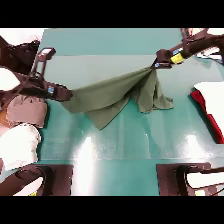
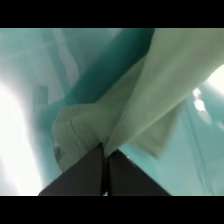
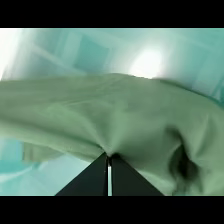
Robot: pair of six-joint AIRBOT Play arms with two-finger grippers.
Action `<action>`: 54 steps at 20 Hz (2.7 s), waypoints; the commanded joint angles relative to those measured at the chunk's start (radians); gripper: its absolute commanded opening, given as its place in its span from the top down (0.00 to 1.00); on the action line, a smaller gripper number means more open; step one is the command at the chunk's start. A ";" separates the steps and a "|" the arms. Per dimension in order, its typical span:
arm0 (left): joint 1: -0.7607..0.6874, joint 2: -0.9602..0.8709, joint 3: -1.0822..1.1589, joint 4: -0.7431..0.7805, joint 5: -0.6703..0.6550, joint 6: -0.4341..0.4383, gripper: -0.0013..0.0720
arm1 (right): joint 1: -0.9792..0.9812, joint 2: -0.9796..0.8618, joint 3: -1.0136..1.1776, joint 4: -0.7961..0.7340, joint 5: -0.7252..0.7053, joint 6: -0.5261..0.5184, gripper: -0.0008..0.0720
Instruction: Fold the shirts.
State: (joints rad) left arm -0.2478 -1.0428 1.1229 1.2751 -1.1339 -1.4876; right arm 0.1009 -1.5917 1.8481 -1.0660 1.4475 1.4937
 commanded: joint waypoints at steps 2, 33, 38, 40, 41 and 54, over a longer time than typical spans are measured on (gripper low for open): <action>0.002 -0.063 -0.061 0.028 0.266 -0.014 0.95 | -0.029 -0.104 0.002 0.002 -0.143 -0.003 0.32; 0.132 -0.269 -0.315 -0.117 0.462 -0.147 0.48 | -0.084 0.284 -0.548 0.001 -0.045 -0.081 0.43; 0.132 -0.269 -0.312 -0.143 0.489 -0.147 0.95 | -0.082 0.284 -0.612 0.003 -0.047 -0.081 0.43; 0.132 -0.269 -0.280 -0.142 0.431 -0.125 0.95 | -0.061 0.284 -0.623 0.001 -0.069 -0.081 0.43; 0.132 -0.269 -0.252 -0.142 0.393 -0.105 0.95 | -0.039 0.284 -0.622 0.000 -0.087 -0.081 0.43; 0.132 -0.138 -0.098 -0.125 0.237 -0.060 0.95 | 0.160 0.114 -0.622 -0.112 -0.276 -0.053 0.30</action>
State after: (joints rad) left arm -0.1165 -1.1973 1.0161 1.1500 -0.8543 -1.5562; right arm 0.2276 -1.4181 1.2263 -1.1694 1.2034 1.4300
